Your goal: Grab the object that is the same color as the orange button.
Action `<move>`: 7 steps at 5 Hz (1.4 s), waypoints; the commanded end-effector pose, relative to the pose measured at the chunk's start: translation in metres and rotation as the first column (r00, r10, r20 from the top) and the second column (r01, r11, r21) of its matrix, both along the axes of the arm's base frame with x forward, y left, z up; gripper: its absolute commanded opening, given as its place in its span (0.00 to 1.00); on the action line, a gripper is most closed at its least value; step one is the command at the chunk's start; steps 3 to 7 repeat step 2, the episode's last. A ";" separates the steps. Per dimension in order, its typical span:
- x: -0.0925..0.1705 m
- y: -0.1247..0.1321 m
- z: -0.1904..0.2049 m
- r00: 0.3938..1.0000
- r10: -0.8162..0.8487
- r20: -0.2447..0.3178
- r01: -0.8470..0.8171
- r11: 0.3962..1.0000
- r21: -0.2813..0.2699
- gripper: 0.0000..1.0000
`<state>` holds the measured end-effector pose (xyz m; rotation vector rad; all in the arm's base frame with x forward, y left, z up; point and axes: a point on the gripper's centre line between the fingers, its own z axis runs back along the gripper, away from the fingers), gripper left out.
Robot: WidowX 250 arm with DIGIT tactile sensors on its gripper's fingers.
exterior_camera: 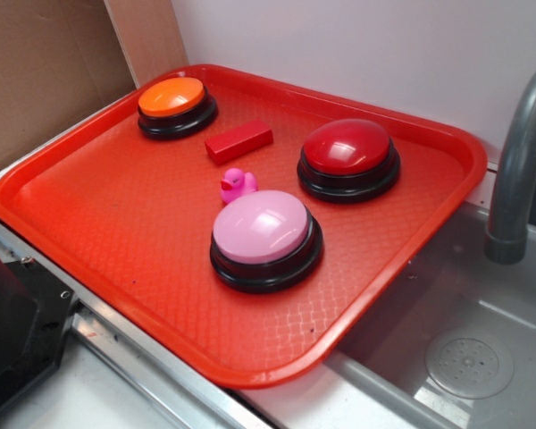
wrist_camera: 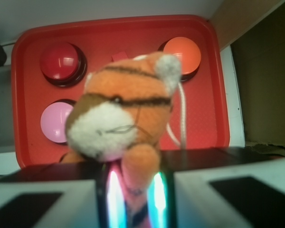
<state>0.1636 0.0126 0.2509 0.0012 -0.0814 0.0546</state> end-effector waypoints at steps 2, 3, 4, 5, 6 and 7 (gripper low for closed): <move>0.010 -0.011 0.014 0.989 -0.145 0.024 0.143 0.986 0.091 0.00; 0.010 -0.011 0.014 0.989 -0.145 0.024 0.143 0.986 0.091 0.00; 0.010 -0.011 0.014 0.989 -0.145 0.024 0.143 0.986 0.091 0.00; 0.010 -0.011 0.014 0.989 -0.145 0.024 0.143 0.986 0.091 0.00; 0.010 -0.011 0.014 0.989 -0.145 0.024 0.143 0.986 0.091 0.00; 0.010 -0.011 0.014 0.989 -0.145 0.024 0.143 0.986 0.091 0.00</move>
